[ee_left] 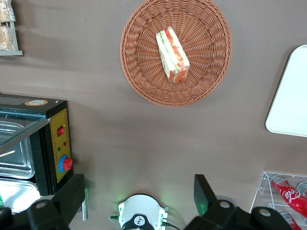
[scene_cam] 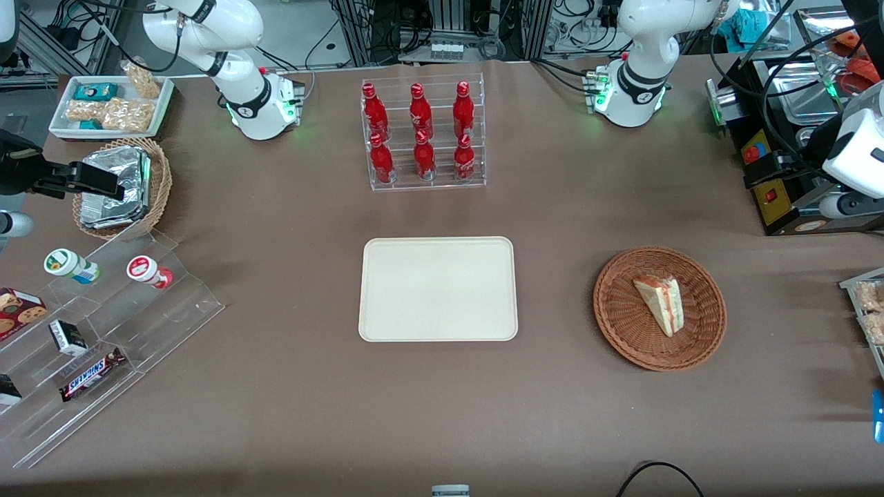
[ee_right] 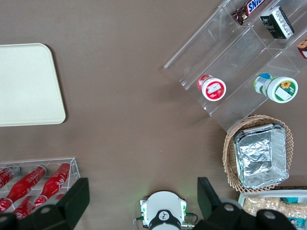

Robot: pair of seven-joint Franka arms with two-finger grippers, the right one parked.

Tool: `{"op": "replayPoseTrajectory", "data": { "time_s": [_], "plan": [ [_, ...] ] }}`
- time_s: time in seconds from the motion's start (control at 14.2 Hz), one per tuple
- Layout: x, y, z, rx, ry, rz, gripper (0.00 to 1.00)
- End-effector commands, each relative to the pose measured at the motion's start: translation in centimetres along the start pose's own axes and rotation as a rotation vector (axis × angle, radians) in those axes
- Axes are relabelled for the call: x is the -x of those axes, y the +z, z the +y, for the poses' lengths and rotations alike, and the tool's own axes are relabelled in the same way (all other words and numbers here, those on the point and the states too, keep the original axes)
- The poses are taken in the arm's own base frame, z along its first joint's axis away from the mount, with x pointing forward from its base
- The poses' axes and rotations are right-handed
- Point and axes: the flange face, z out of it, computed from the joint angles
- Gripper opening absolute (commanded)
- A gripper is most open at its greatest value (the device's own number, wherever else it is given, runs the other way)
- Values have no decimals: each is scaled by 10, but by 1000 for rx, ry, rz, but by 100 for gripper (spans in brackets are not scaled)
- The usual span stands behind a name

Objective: Place sandwich from basket to tray

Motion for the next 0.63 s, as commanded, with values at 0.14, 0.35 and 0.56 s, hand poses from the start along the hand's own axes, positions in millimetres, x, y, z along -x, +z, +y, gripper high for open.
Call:
{"op": "replayPoseTrajectory", "data": {
  "time_s": [0.14,0.35,0.56],
  "plan": [
    [-3,-5,-2,14,-4,12,100],
    [-22,16,-17,17,-29,-29,100],
    [-56,74,-40,33,-72,-106,100]
  ]
}}
